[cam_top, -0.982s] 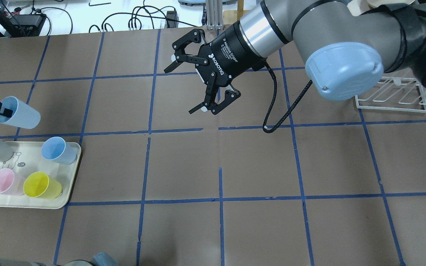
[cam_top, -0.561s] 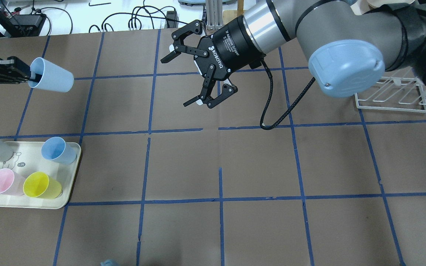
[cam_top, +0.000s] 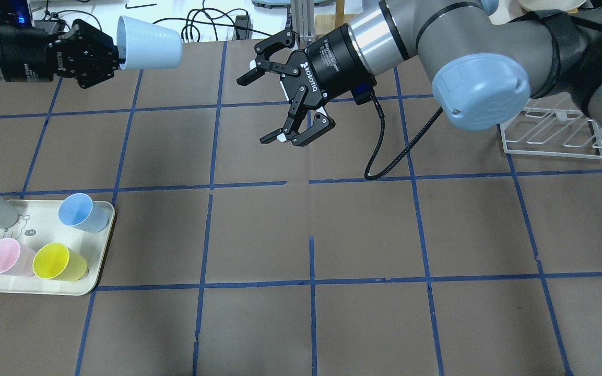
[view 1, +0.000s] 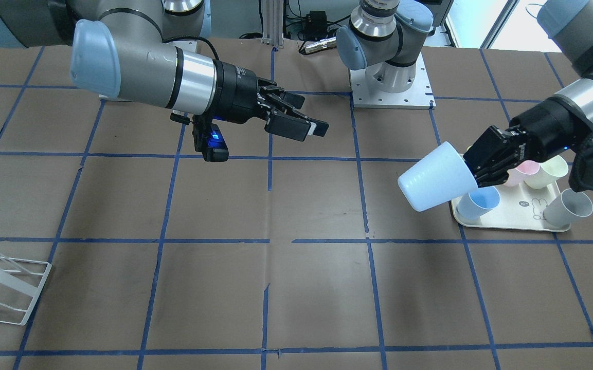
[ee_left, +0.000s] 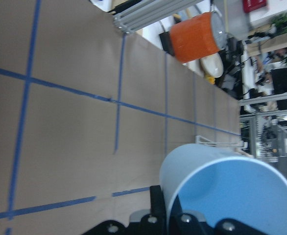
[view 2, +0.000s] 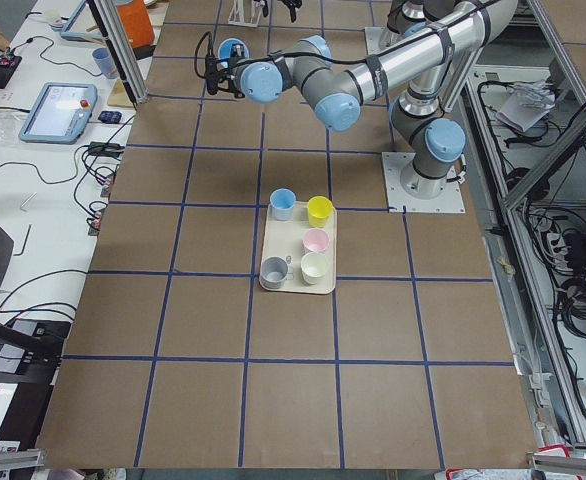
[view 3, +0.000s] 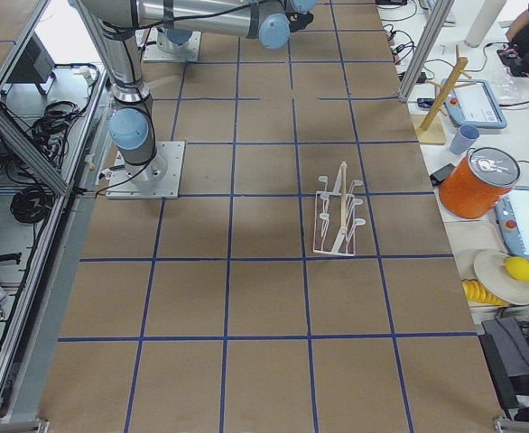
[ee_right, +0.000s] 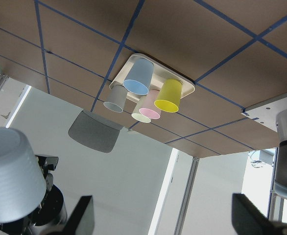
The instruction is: Transfer IKEA cup to right arm and place on rack
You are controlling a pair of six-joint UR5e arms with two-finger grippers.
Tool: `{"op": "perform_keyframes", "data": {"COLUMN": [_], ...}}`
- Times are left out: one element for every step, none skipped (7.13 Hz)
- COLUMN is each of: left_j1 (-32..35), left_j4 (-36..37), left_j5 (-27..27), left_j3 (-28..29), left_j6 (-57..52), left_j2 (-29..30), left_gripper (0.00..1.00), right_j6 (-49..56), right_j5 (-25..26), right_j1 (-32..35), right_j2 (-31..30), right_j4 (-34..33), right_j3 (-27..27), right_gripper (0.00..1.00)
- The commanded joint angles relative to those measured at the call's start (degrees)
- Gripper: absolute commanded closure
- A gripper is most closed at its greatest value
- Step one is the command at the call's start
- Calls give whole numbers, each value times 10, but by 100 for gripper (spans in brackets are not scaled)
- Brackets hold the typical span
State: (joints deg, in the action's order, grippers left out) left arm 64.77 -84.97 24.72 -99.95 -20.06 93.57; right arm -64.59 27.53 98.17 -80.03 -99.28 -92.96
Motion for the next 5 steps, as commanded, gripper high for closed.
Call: {"op": "perform_keyframes", "data": {"left_j1": [26,26,27,37,54], "left_j4": [5,9,23,68,121], "left_j5": [-95,-131,-151,-158,-158], "left_j3": [-37,-64,-87,-110,-134], "left_j6": [19,19,17,20,47], "left_j2": [-29,-47,-61,-65,-66], "left_gripper": [100,100,100,100,100], "right_j6": [-15,-15,-15,-16,-34], "right_j5": [-14,-15,-14,-23,-39], "right_j1": [-21,-43,-66,-68,-68], "right_j2": [8,5,2,2,2], "right_j4": [1,1,4,3,1], "right_j3": [7,8,9,9,9], "right_gripper": [0,0,0,0,0]}}
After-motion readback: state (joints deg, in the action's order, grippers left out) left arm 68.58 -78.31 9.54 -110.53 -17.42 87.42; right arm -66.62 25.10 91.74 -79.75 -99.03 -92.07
